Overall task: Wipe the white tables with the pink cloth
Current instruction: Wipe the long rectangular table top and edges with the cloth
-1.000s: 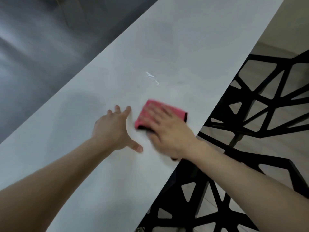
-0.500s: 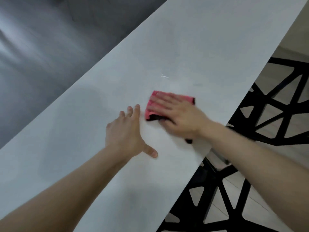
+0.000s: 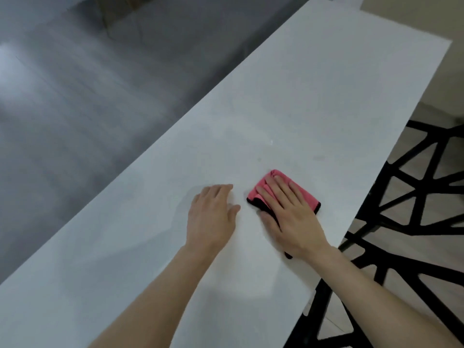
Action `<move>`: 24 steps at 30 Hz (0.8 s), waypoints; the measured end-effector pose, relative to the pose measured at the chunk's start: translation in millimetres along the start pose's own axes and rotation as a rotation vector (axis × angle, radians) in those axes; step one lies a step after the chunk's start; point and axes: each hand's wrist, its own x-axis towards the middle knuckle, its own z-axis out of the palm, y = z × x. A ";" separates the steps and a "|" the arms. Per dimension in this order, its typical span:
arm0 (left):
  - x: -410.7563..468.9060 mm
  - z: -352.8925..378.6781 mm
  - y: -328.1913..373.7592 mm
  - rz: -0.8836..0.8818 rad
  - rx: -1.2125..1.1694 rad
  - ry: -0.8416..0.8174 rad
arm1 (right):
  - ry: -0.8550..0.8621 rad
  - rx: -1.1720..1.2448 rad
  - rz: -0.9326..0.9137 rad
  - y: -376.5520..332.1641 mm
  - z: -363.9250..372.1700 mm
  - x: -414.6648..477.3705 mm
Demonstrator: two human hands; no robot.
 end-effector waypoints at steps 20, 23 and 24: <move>46.2 56.0 -25.8 -0.174 0.158 0.341 | -0.159 0.106 -0.578 82.1 -14.5 82.5; 46.3 59.8 -28.2 -0.159 0.135 0.370 | 0.022 0.015 0.031 149.8 -33.2 134.2; 46.4 60.4 -28.6 -0.160 0.134 0.371 | 0.044 -0.023 0.263 149.3 -31.8 142.9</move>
